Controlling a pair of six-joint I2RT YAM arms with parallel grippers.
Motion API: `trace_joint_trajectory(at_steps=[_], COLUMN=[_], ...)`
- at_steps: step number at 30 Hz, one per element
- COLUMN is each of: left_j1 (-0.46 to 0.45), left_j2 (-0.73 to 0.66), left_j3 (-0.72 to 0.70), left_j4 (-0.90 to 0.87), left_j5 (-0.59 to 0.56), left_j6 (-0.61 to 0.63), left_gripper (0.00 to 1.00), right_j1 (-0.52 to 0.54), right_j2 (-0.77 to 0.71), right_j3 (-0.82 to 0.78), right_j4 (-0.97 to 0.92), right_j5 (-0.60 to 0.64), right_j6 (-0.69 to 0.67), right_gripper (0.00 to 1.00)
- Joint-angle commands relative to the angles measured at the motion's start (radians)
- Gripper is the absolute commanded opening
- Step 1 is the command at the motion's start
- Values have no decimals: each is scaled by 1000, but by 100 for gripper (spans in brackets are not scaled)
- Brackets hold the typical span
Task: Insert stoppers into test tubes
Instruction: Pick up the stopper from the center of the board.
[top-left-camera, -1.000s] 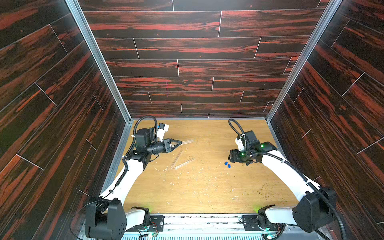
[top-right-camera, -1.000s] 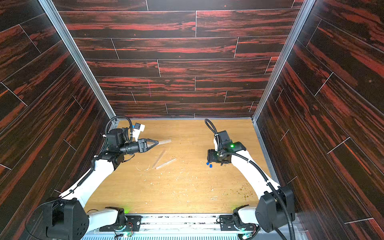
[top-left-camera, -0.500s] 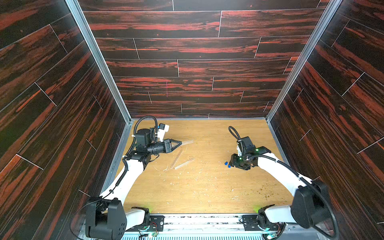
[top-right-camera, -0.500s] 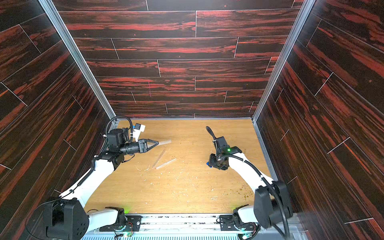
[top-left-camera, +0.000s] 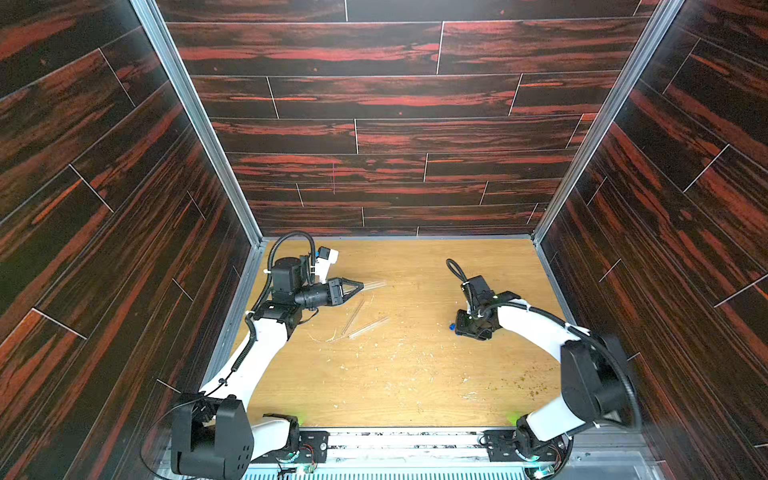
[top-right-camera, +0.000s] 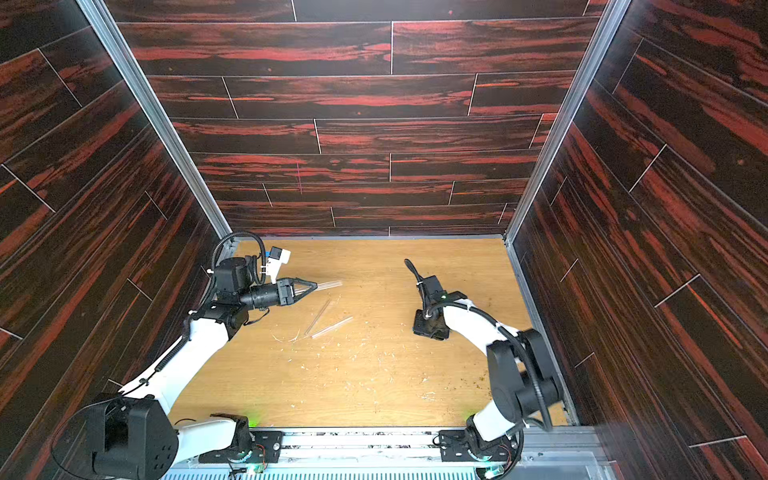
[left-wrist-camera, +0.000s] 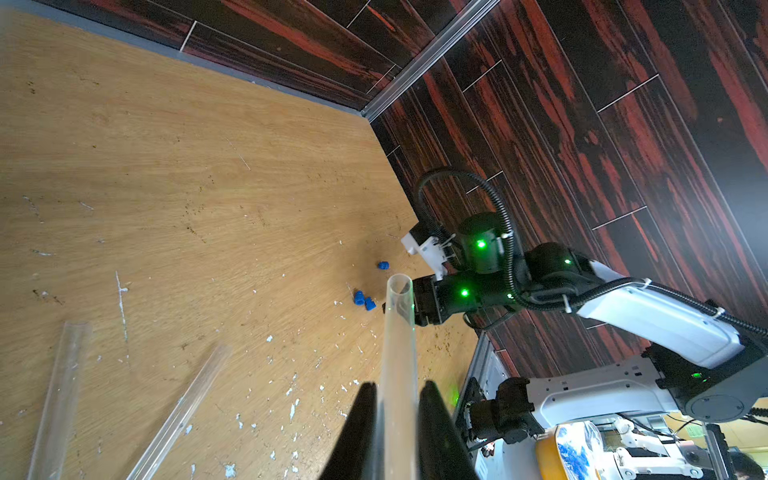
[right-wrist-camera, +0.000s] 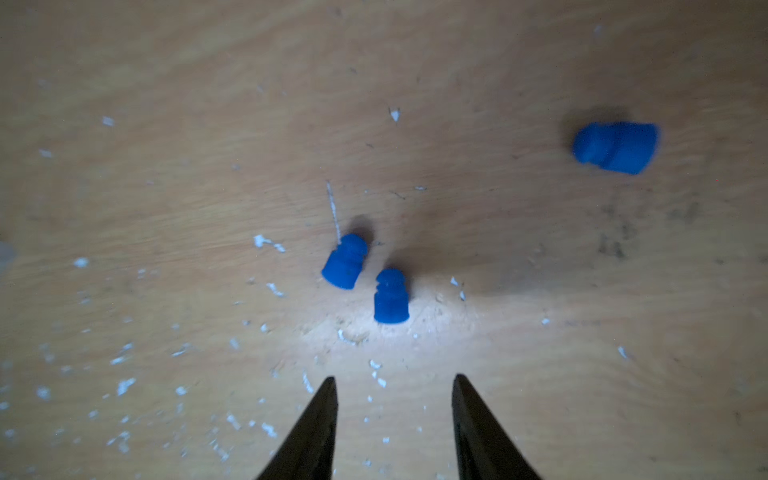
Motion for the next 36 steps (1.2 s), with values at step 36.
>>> trace_joint_trajectory(at_steps=[36], left_j1=[5], left_j2=[-10], left_j3=[-9], left_j4=[7], left_j5=[2], left_j6=[23], left_gripper=[13], right_j1=[18], right_j2=[193], right_j3=[81], right_j4=[18], right_j5=[77], right_j6=[-9], right_gripper=[28])
